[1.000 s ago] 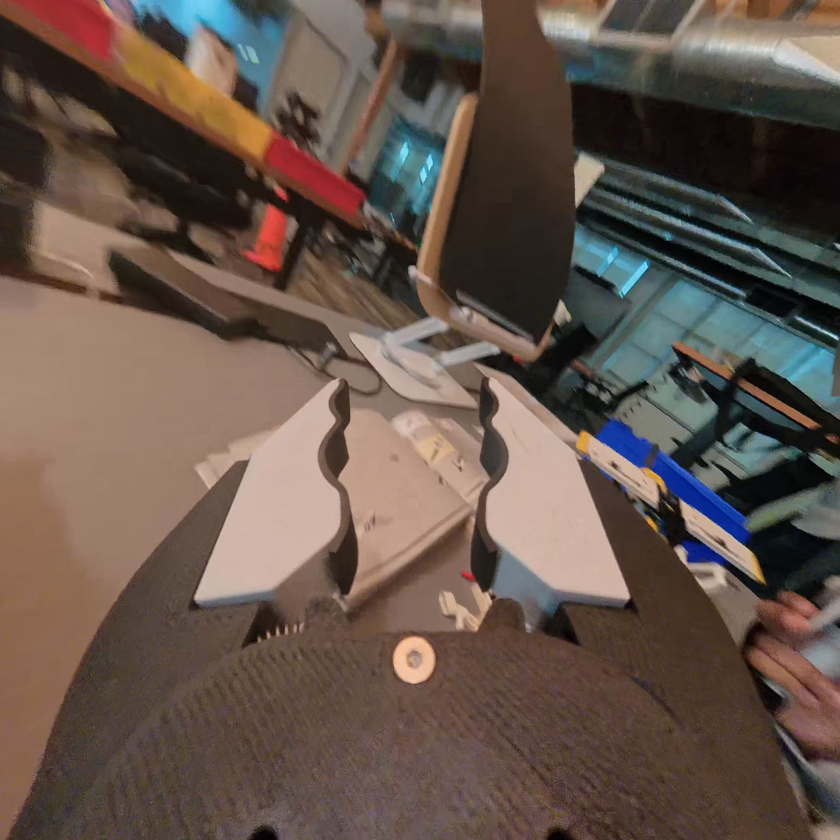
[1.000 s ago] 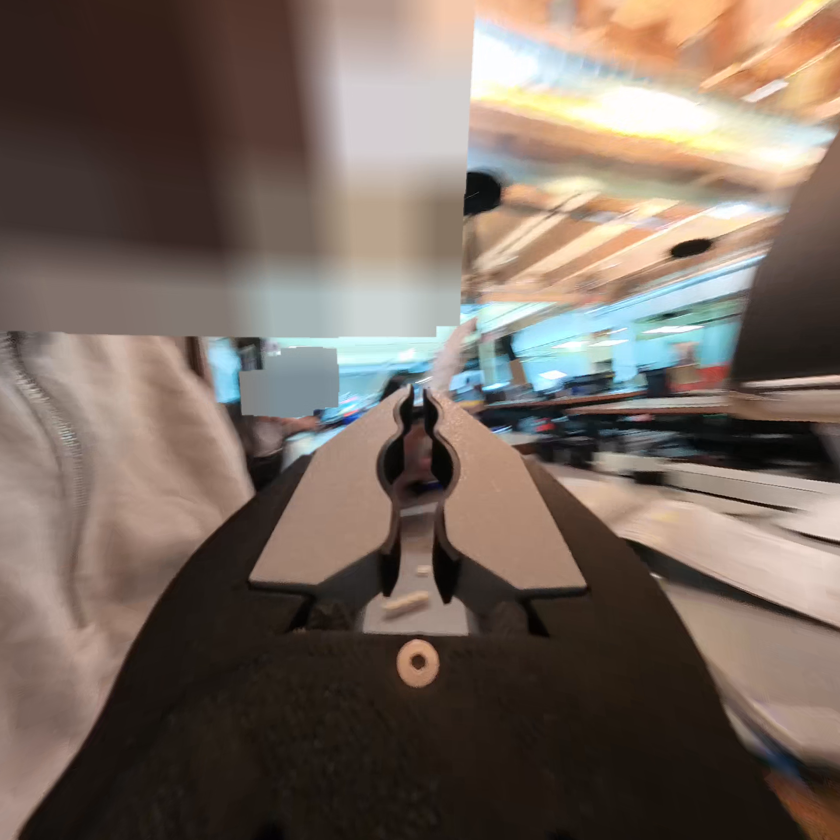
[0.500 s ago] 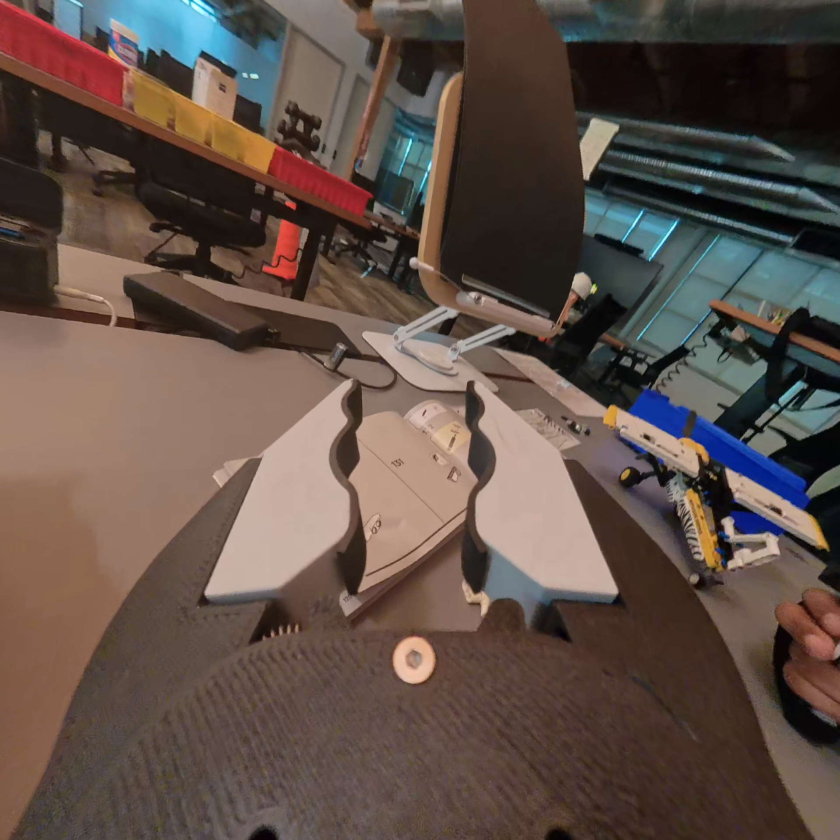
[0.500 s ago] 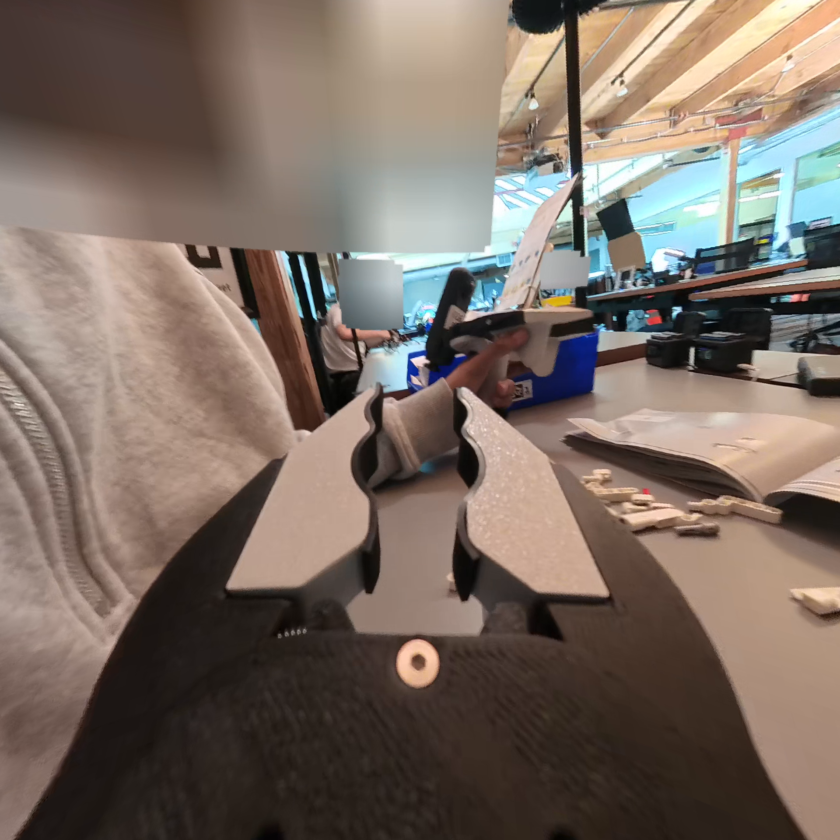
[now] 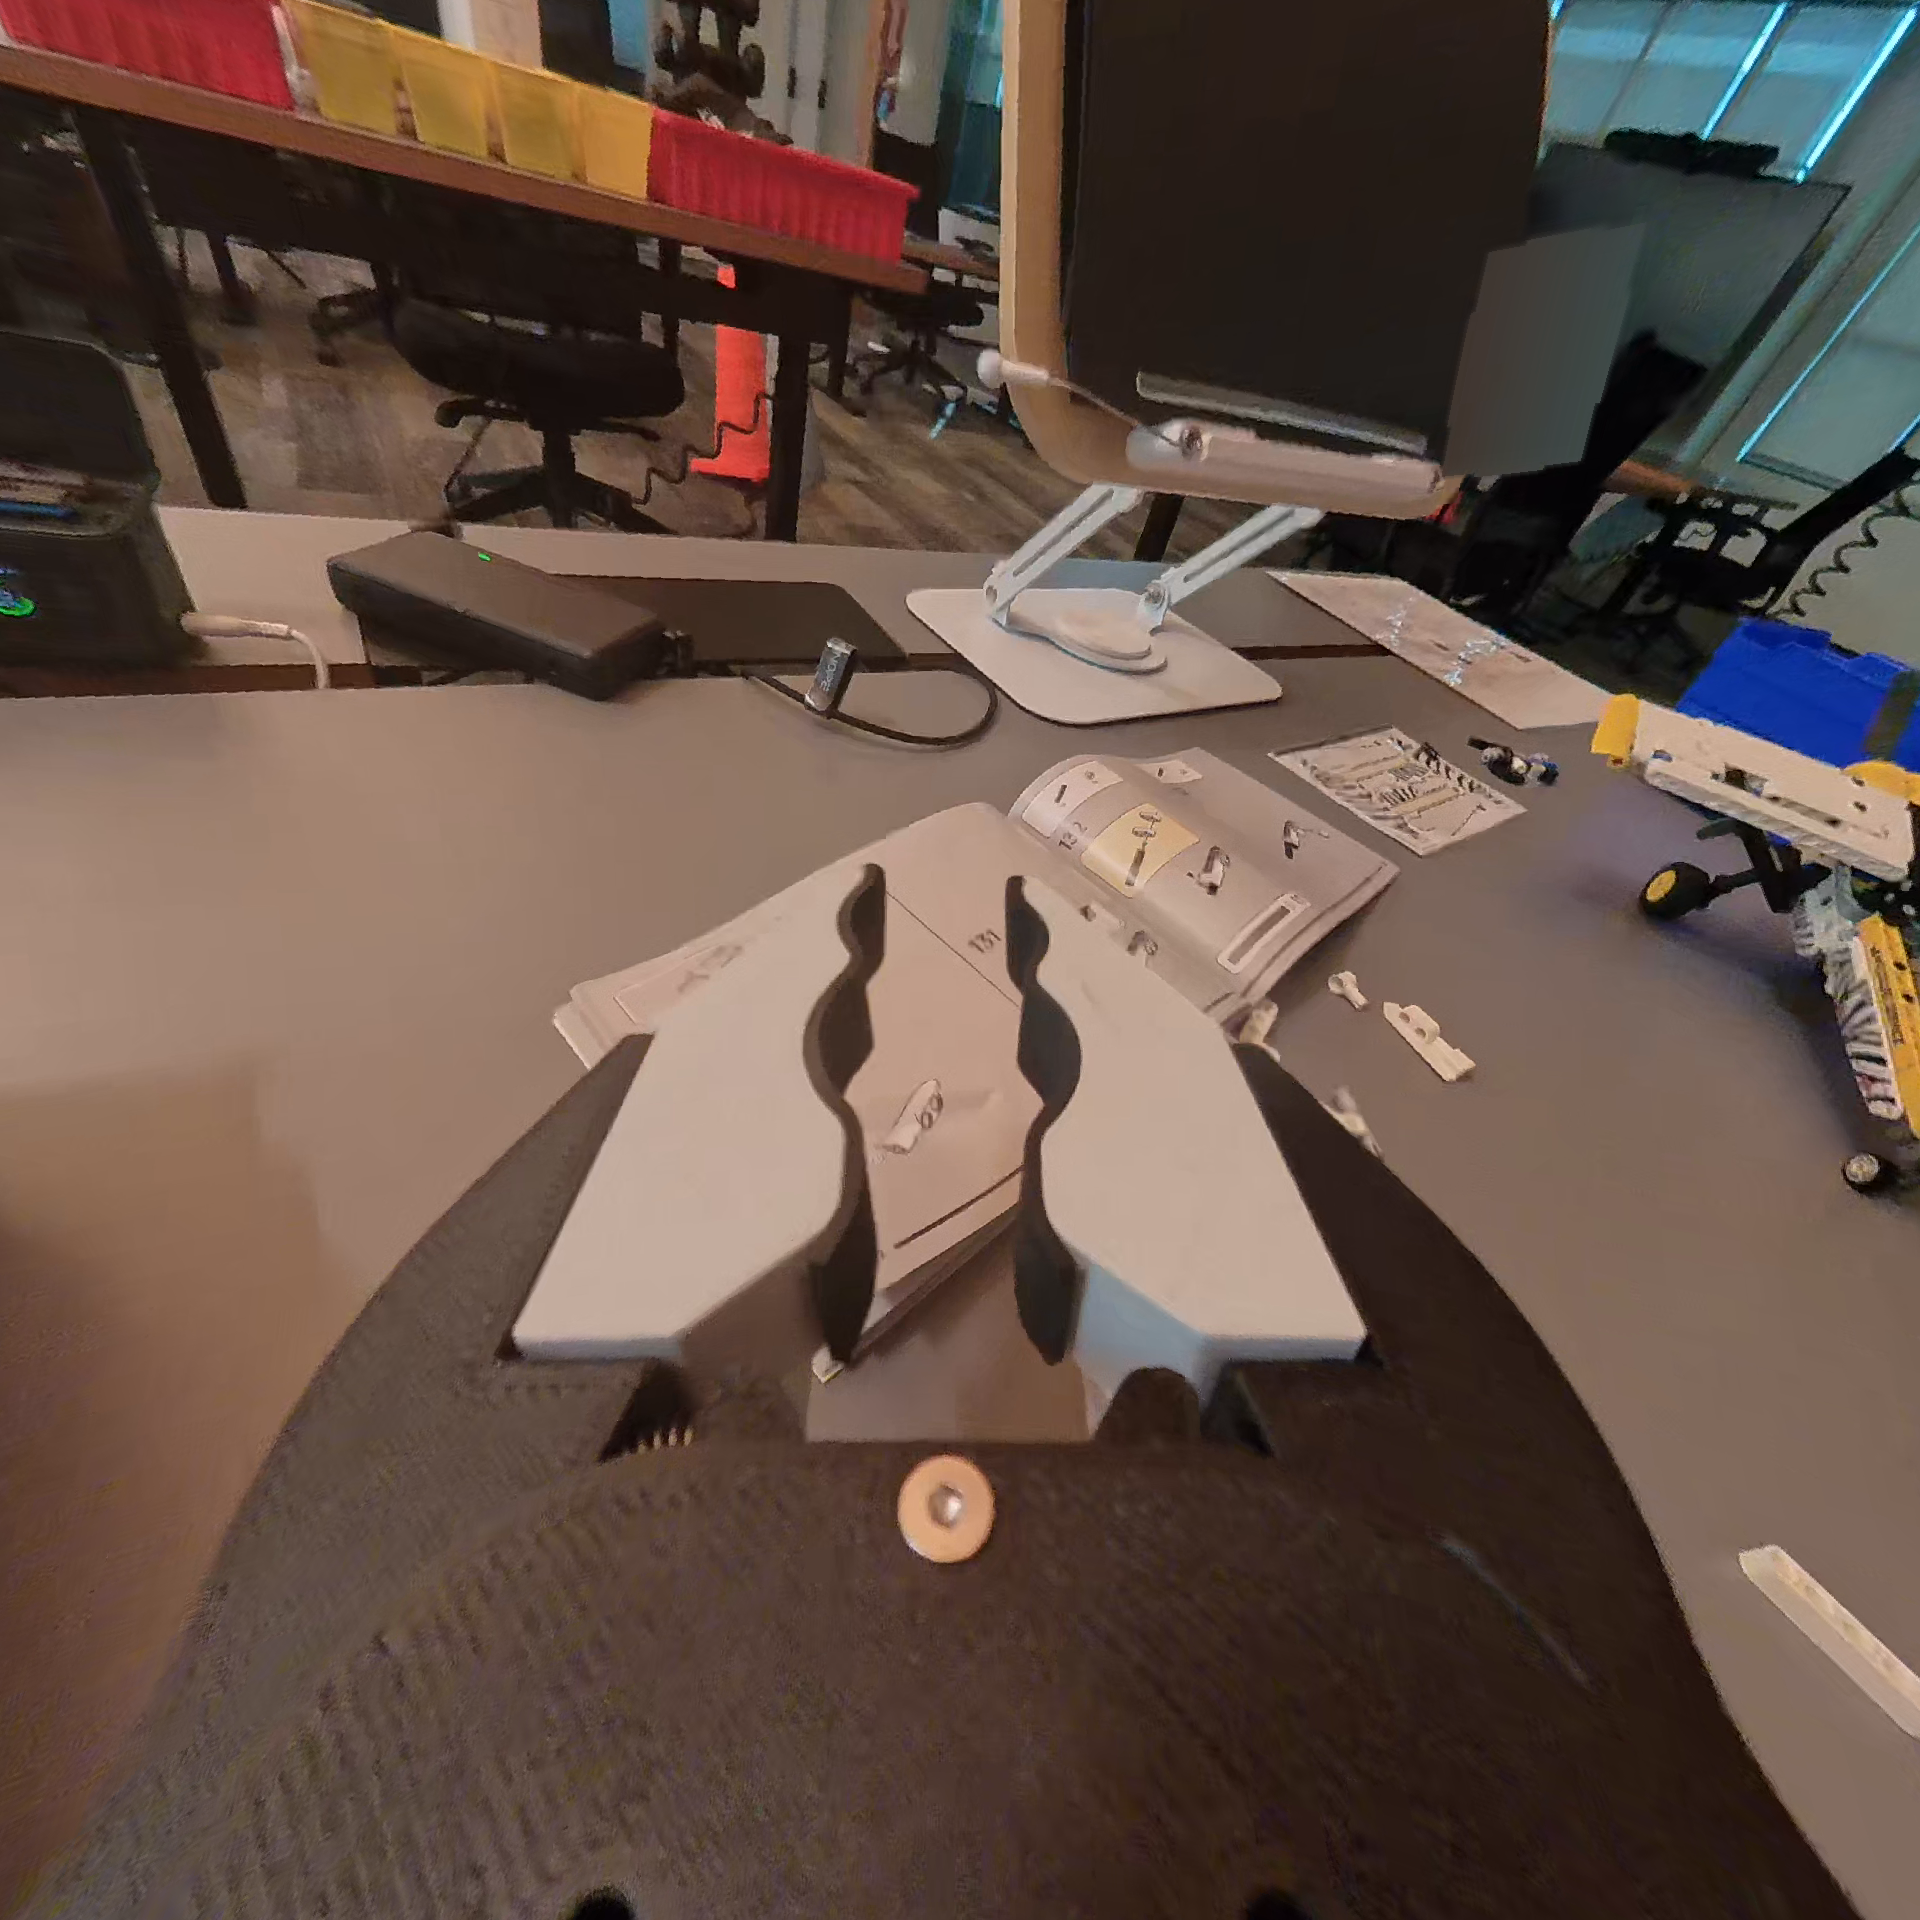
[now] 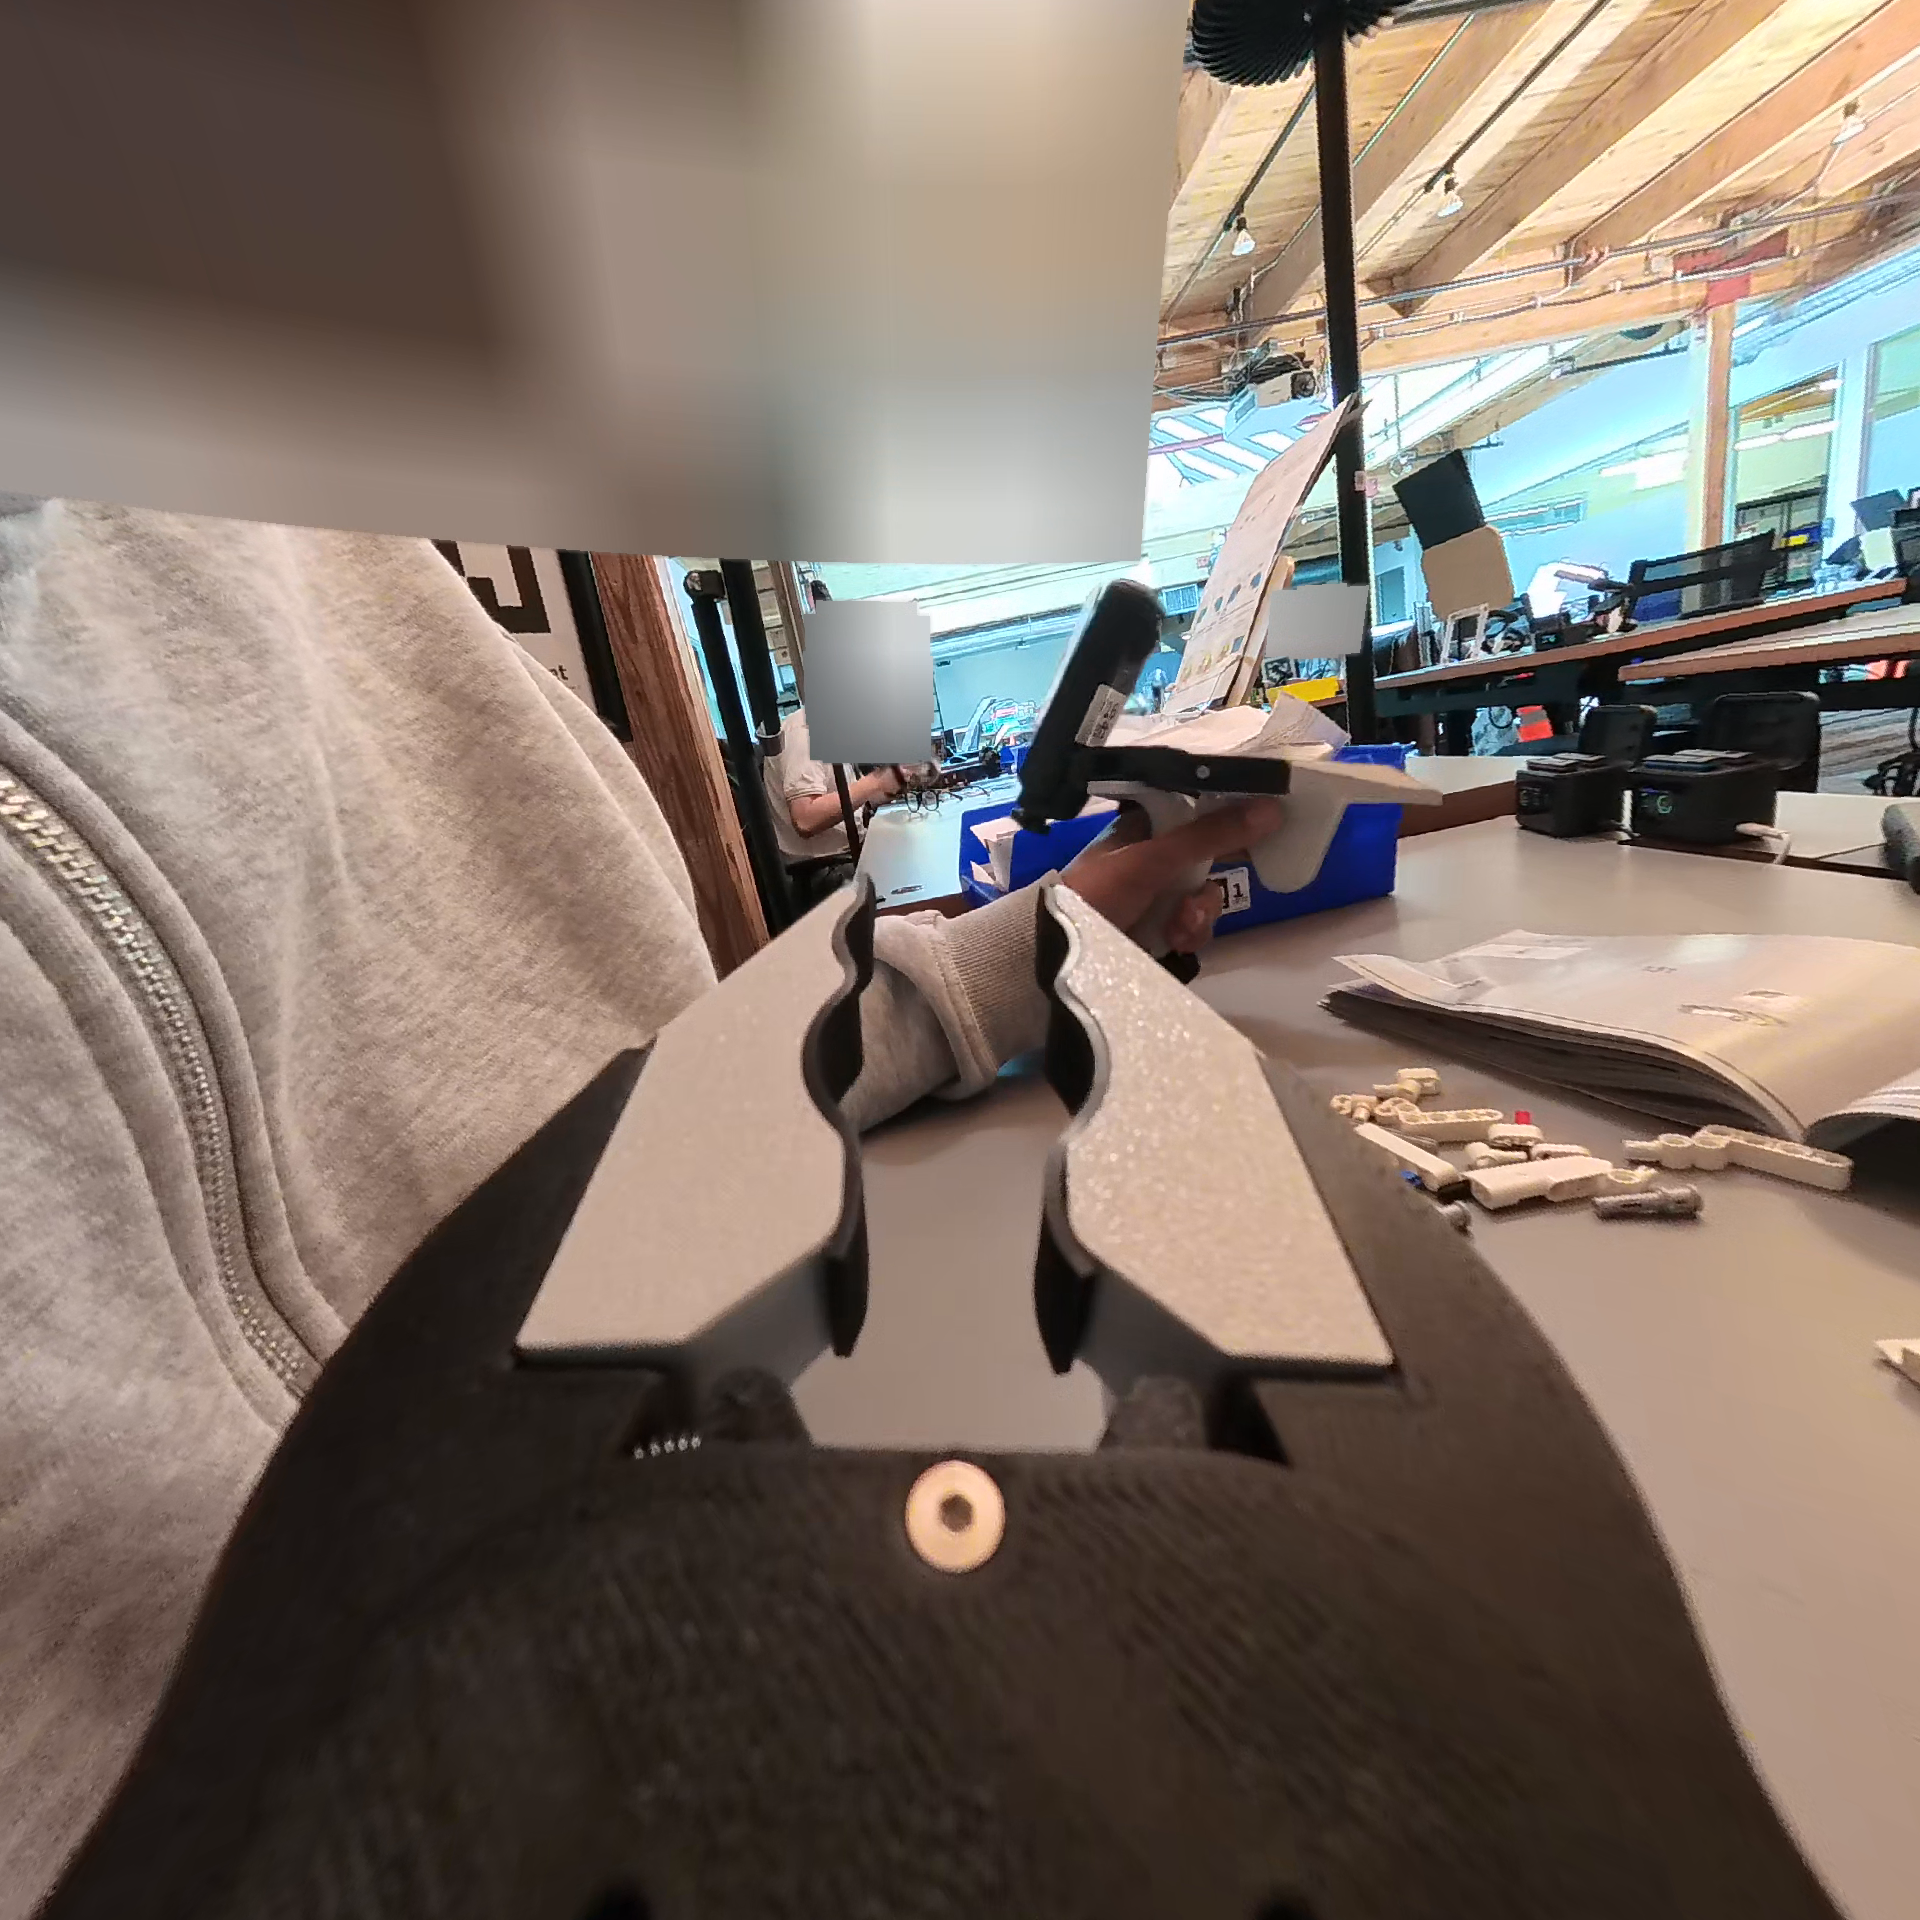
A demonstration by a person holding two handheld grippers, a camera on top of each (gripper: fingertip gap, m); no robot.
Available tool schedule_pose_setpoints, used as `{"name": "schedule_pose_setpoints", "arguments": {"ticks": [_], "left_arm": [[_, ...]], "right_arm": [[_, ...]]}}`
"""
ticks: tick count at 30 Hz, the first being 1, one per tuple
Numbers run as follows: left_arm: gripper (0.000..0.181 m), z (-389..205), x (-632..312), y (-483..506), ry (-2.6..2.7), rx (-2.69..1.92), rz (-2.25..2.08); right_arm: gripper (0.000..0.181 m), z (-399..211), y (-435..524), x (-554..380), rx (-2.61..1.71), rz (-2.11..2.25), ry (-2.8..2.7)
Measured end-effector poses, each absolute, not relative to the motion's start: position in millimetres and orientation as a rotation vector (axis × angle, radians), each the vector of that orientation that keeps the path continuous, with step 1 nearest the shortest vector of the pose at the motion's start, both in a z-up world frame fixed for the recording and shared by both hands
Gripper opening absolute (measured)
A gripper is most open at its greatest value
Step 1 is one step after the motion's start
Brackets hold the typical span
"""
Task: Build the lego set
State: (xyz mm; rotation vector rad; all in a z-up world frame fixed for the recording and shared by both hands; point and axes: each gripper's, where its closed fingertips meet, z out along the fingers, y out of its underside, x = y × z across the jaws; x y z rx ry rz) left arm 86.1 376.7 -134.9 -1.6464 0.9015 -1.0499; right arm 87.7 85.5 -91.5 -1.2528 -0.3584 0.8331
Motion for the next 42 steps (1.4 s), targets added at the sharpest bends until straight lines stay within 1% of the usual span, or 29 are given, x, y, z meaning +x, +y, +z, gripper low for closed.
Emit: {"name": "schedule_pose_setpoints", "arguments": {"ticks": [2, 5, 8, 11, 13, 18, 22, 31, 42], "left_arm": [[0.010, -151, 92, 371, 0.977, -1.719, -1.045], [0.010, -185, 99, 363, 1.144, -1.845, -0.926], [0.009, -215, 96, 364, 1.271, -1.931, -0.685], [0.007, -232, 91, 366, 1.326, -1.990, -0.557], [0.000, -231, 90, 366, 1.303, -2.003, -0.575], [0.000, -231, 85, 369, 1.258, -2.053, -0.621], [0.000, -228, 81, 376, 1.226, -2.047, -0.576], [0.000, -184, 80, 389, 1.074, -1.839, -0.590], [0.002, -169, 98, 366, 1.178, -1.682, -0.687]], "right_arm": [[0.030, -92, 86, 87, -1.255, 0.830, -0.361], [0.030, -92, 86, 87, -1.254, 0.830, -0.359], [0.030, -92, 85, 88, -1.252, 0.830, -0.356], [0.029, -92, 85, 88, -1.250, 0.828, -0.356], [0.029, -91, 85, 88, -1.249, 0.827, -0.354], [0.029, -91, 85, 89, -1.247, 0.828, -0.350], [0.029, -91, 85, 89, -1.246, 0.830, -0.346], [0.028, -91, 86, 90, -1.244, 0.830, -0.342], [0.028, -91, 86, 91, -1.243, 0.831, -0.340]]}}
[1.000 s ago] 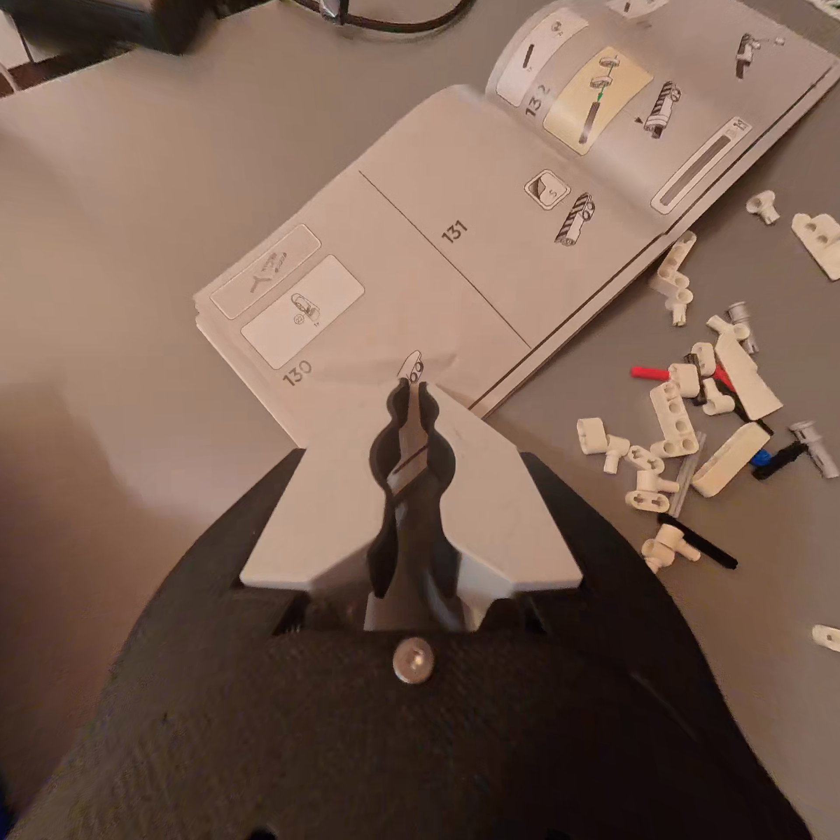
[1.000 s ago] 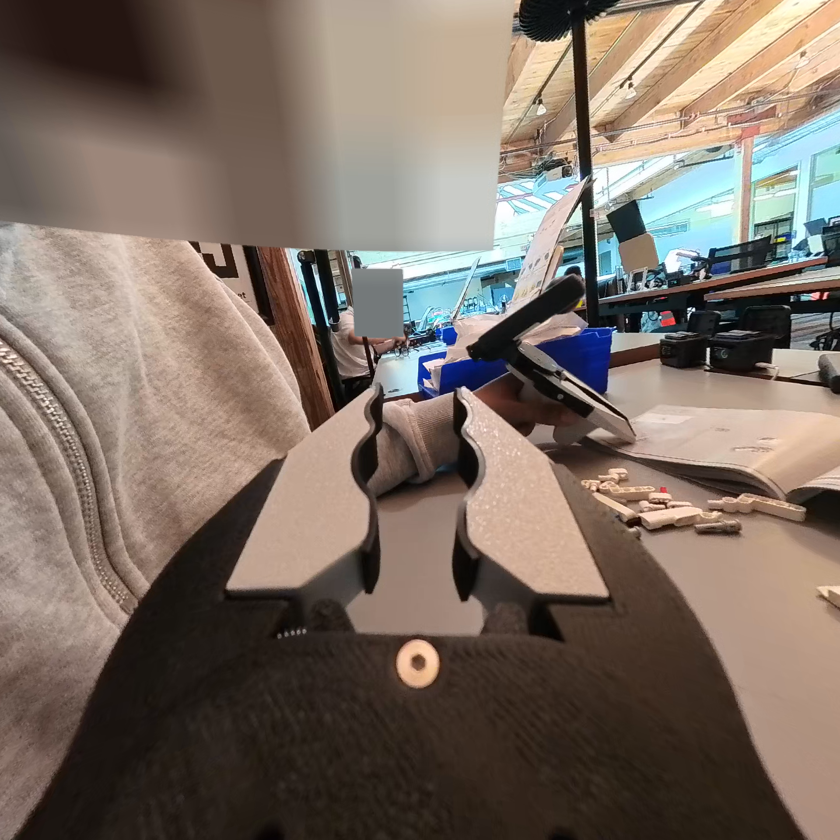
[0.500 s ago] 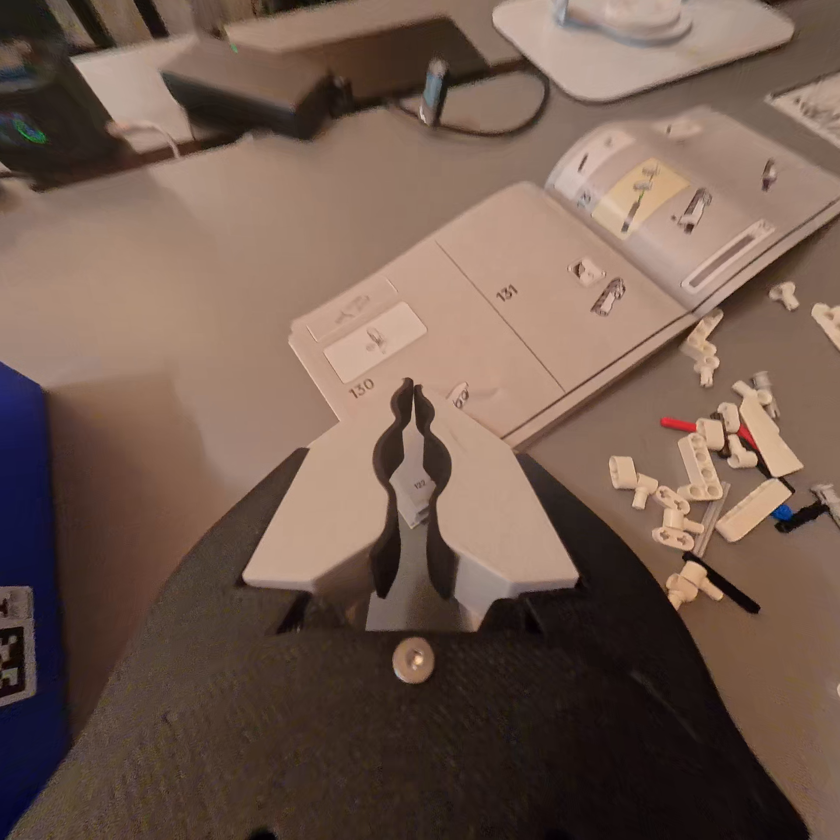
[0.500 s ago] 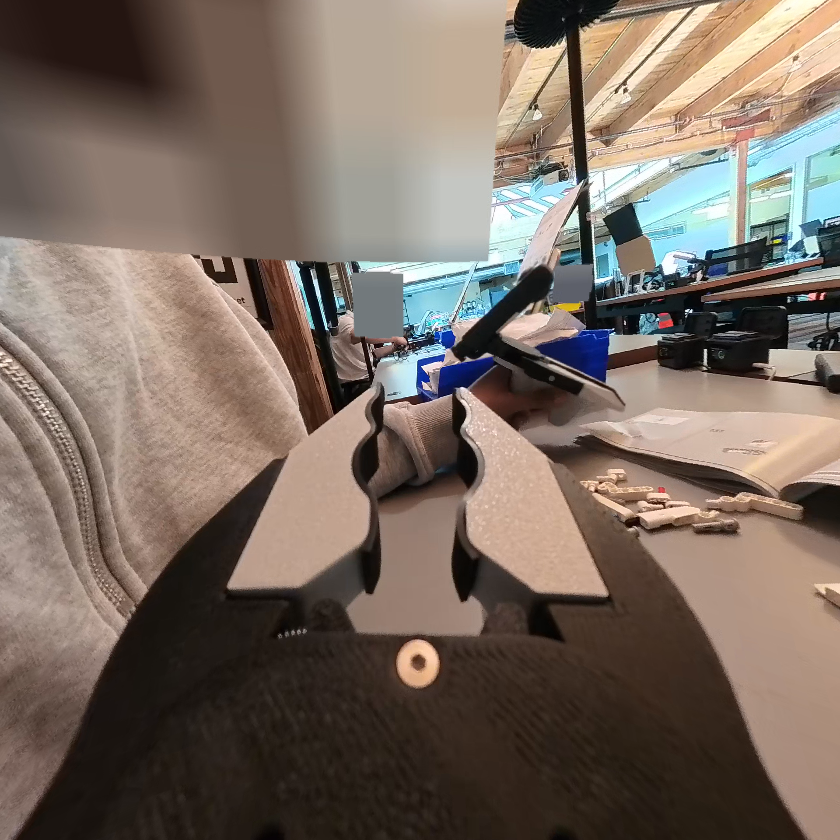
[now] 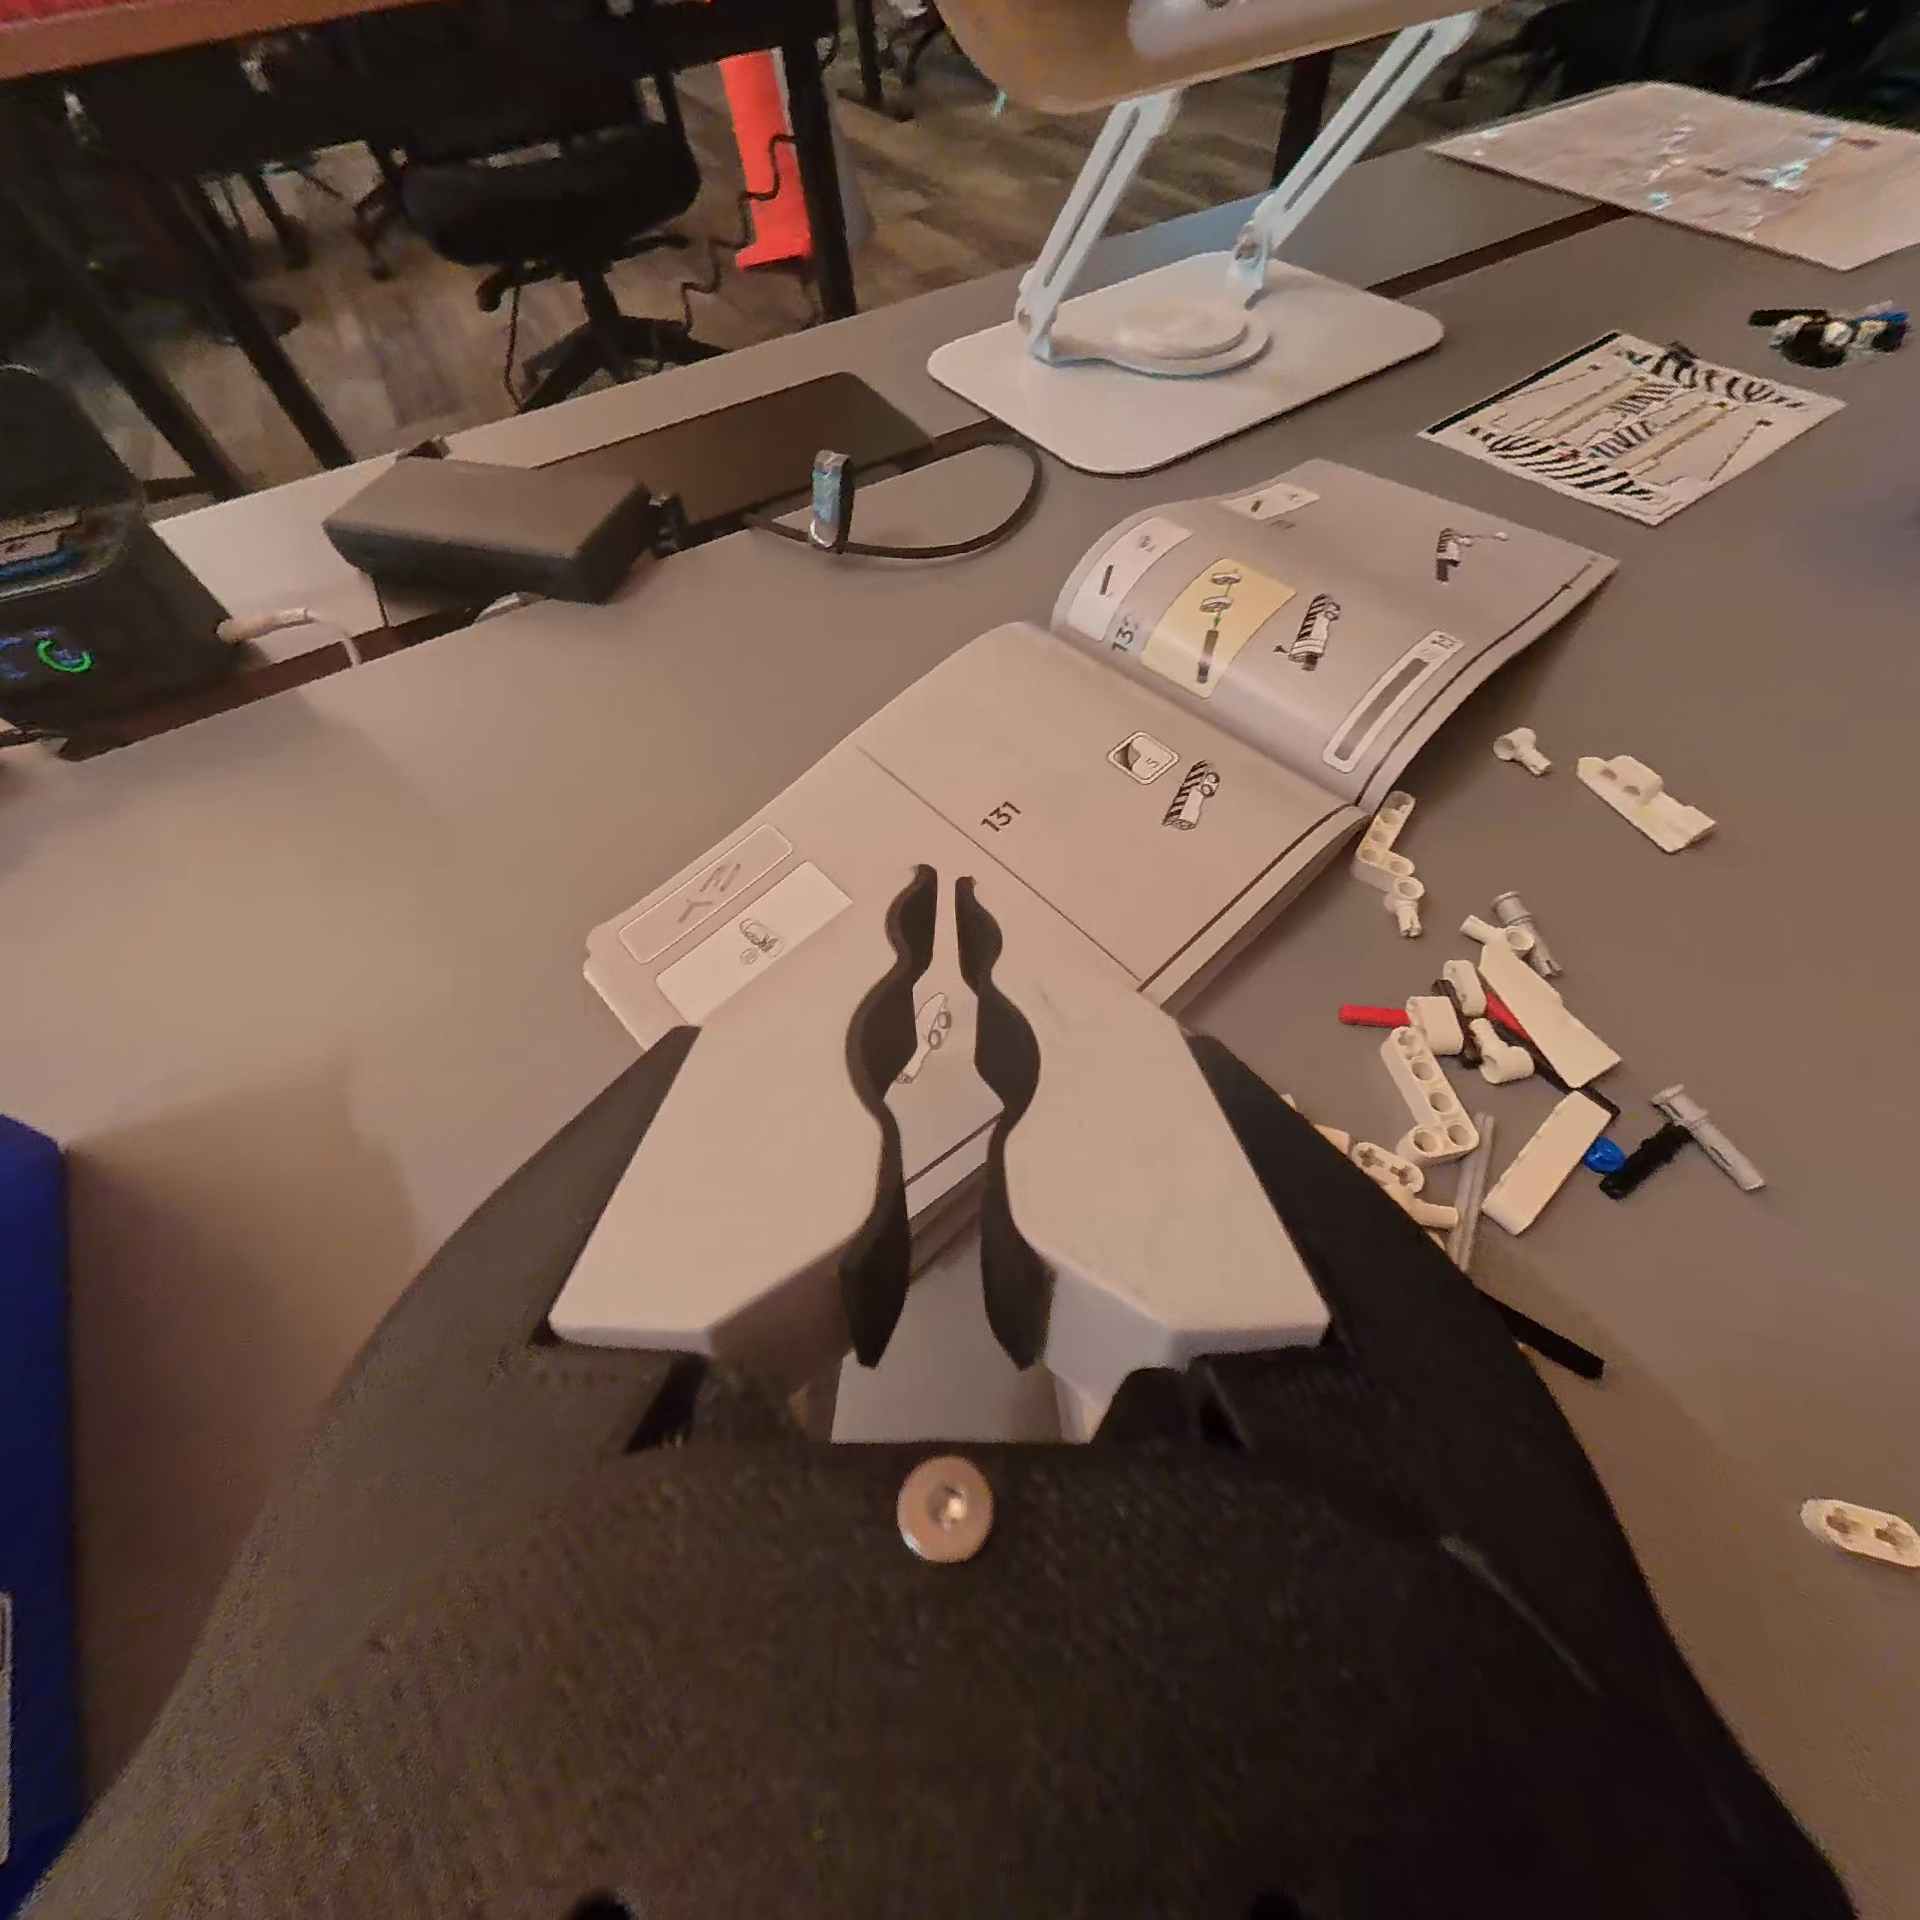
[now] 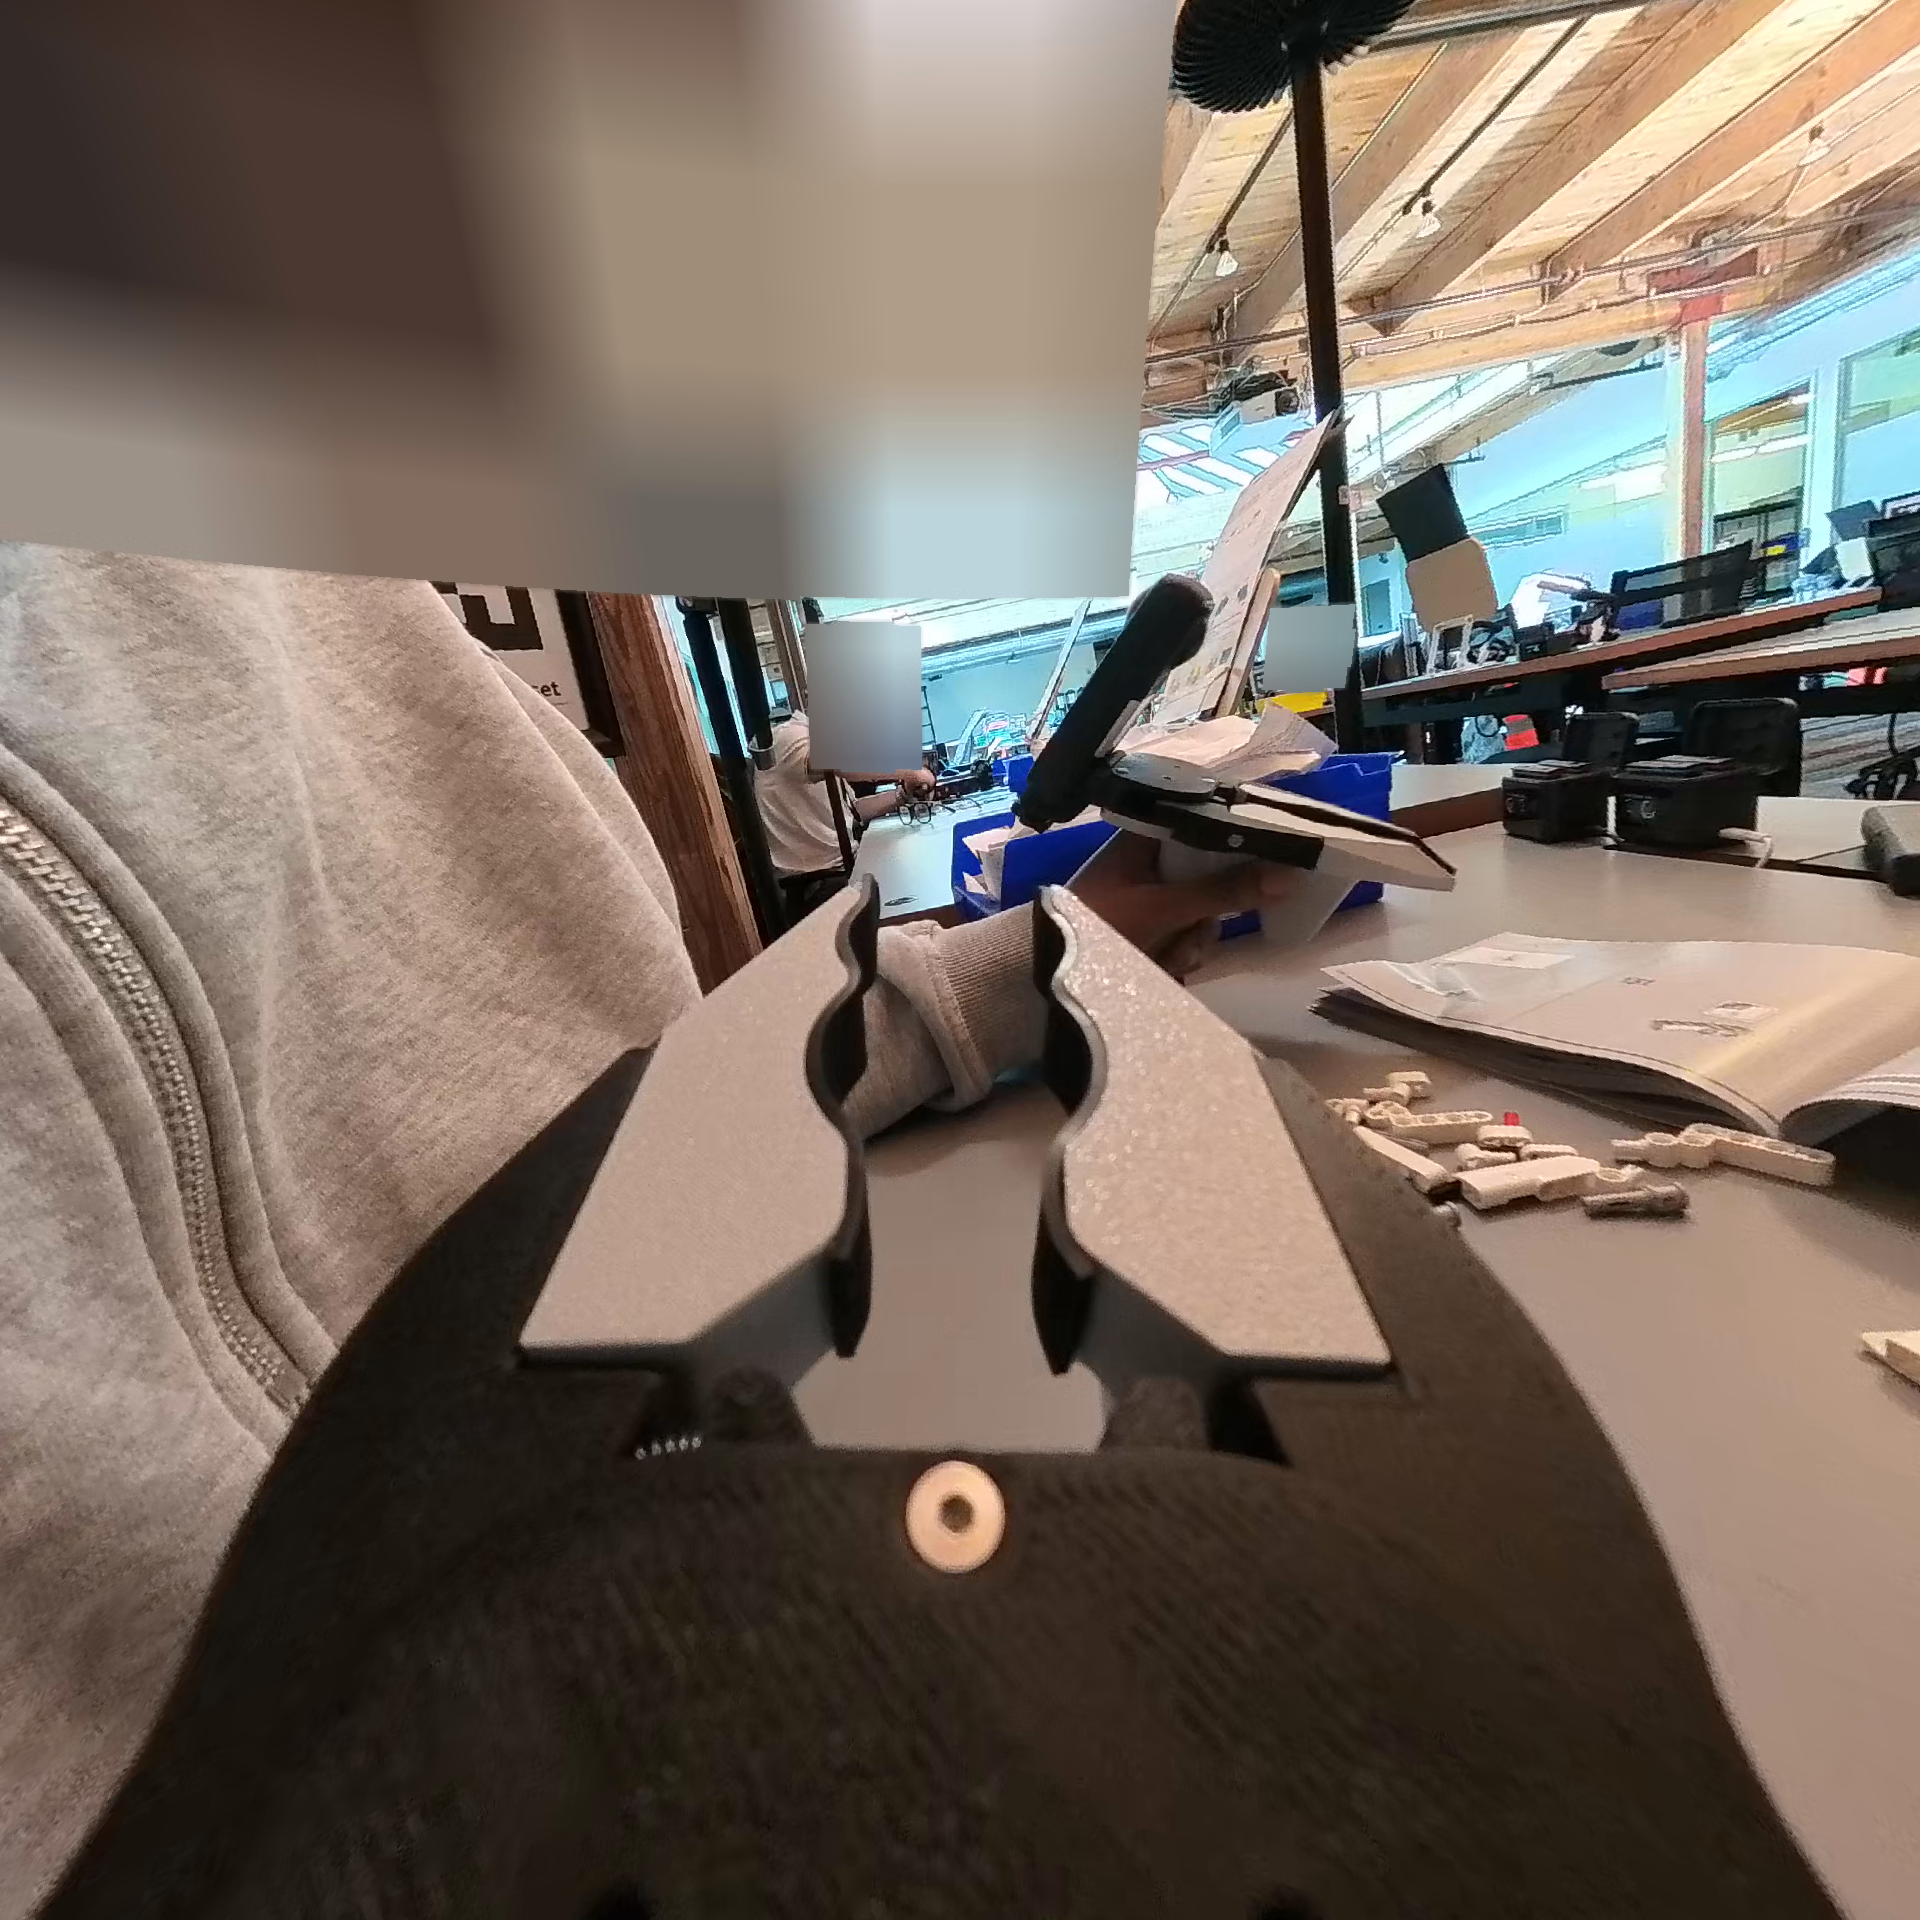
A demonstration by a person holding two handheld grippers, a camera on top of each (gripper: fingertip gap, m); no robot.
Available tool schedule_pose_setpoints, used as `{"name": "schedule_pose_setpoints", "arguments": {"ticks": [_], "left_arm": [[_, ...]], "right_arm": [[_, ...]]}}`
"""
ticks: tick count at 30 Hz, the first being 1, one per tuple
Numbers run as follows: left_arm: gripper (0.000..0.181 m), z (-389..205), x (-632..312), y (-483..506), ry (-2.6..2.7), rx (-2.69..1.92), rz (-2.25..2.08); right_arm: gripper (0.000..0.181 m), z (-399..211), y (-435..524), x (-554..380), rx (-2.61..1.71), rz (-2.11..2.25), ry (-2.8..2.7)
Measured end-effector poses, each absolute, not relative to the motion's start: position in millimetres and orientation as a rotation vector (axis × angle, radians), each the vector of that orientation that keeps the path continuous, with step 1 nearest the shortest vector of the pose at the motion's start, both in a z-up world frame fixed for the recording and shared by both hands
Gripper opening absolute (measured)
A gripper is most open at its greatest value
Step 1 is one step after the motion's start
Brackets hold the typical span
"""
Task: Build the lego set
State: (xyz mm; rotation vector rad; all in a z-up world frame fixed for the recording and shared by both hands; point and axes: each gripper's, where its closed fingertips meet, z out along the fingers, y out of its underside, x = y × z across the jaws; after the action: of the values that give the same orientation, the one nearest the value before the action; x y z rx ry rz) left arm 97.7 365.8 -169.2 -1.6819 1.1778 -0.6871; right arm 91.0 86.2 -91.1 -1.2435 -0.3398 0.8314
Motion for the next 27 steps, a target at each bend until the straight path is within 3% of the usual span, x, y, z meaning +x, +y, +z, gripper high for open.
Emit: {"name": "schedule_pose_setpoints", "arguments": {"ticks": [27], "left_arm": [[0.003, -133, 83, 381, 0.943, -1.585, -0.722]], "right_arm": [[0.028, -91, 87, 92, -1.242, 0.832, -0.336]]}}
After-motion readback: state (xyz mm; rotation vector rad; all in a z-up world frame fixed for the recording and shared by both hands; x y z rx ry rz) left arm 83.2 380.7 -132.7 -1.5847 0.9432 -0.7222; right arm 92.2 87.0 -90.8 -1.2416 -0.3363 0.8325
